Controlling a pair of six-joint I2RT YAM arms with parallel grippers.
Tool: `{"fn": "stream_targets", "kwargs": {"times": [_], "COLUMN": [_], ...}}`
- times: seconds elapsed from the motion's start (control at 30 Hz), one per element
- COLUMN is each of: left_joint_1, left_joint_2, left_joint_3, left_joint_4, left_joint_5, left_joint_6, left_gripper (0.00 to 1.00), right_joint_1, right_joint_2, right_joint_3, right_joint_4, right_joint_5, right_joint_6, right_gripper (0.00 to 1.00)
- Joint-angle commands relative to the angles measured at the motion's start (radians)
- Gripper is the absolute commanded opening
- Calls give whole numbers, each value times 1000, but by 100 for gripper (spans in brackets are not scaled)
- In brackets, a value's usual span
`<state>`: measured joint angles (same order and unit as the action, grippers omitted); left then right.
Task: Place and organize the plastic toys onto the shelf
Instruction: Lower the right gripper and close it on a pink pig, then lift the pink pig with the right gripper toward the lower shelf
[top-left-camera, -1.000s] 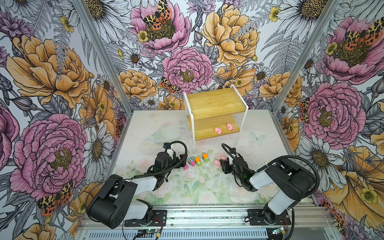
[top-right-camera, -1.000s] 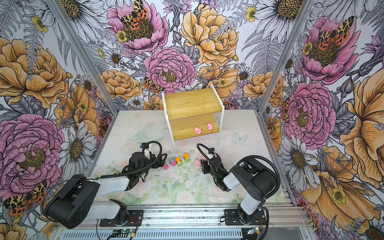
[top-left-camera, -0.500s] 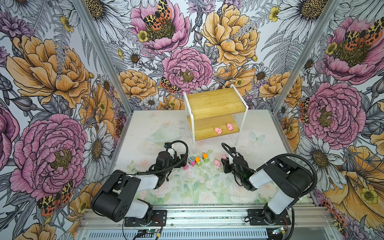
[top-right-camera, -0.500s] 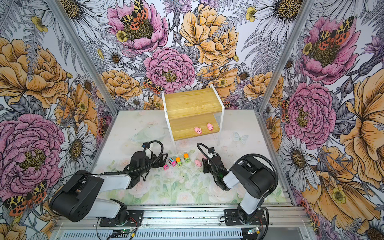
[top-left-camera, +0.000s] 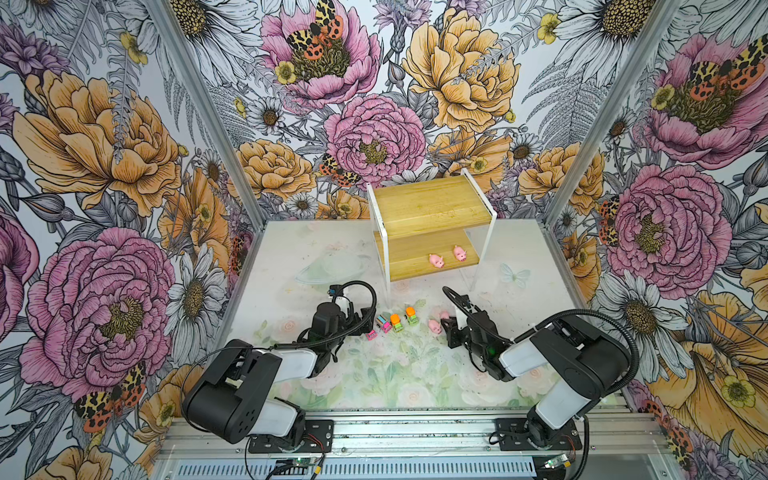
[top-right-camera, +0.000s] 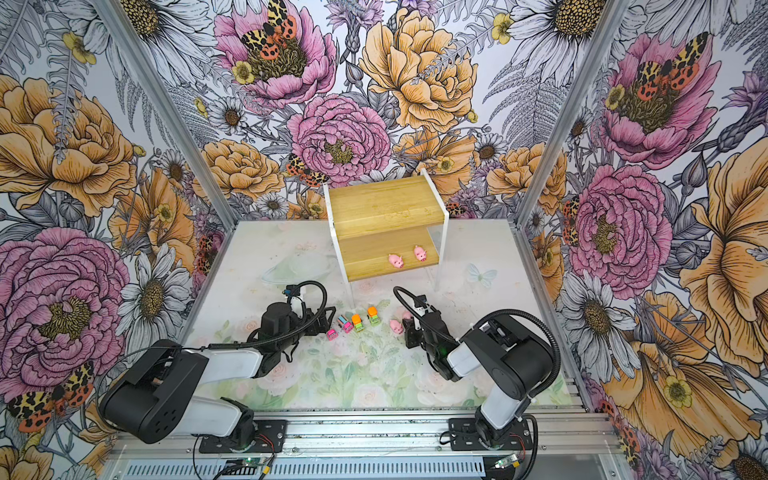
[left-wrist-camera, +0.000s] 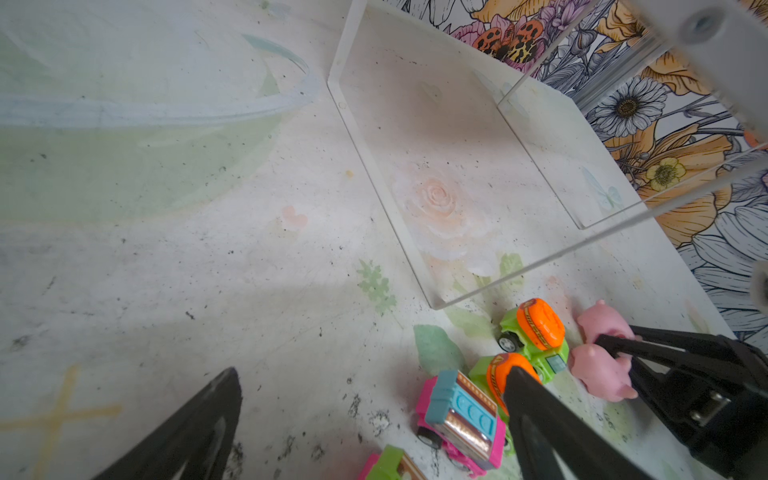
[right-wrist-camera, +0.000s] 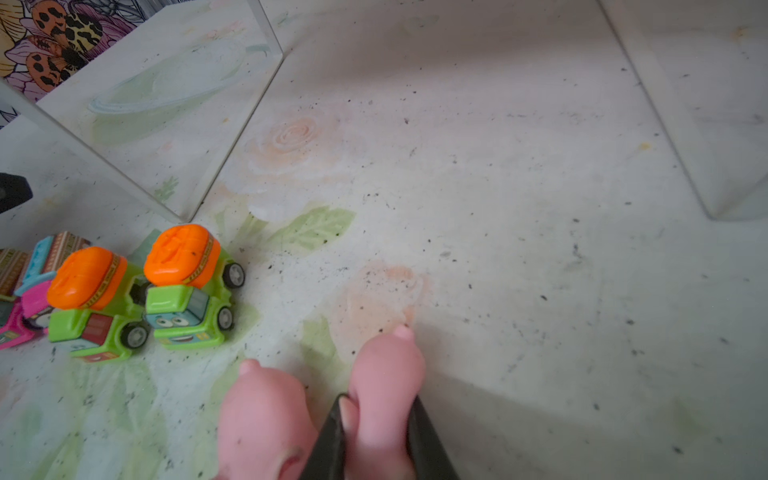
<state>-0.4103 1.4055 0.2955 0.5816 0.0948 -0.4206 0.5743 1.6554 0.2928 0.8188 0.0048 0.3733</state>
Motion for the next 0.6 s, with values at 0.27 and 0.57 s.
{"fn": "stream_targets", "kwargs": {"times": [0.27, 0.57], "left_joint_1": [-12, -13], "left_joint_2": [-2, -3], "left_joint_3": [17, 15], "left_joint_4": [35, 35], "left_joint_5": [17, 19], "left_joint_6": [-13, -14], "left_gripper": [99, 99], "right_joint_1": [-3, -3], "right_joint_2": [-174, -388], "right_joint_3": [-1, 121], "right_joint_4": [-82, -267], "right_joint_5": [-45, -94], "right_joint_6": [-19, -61], "right_gripper": [21, 21]}}
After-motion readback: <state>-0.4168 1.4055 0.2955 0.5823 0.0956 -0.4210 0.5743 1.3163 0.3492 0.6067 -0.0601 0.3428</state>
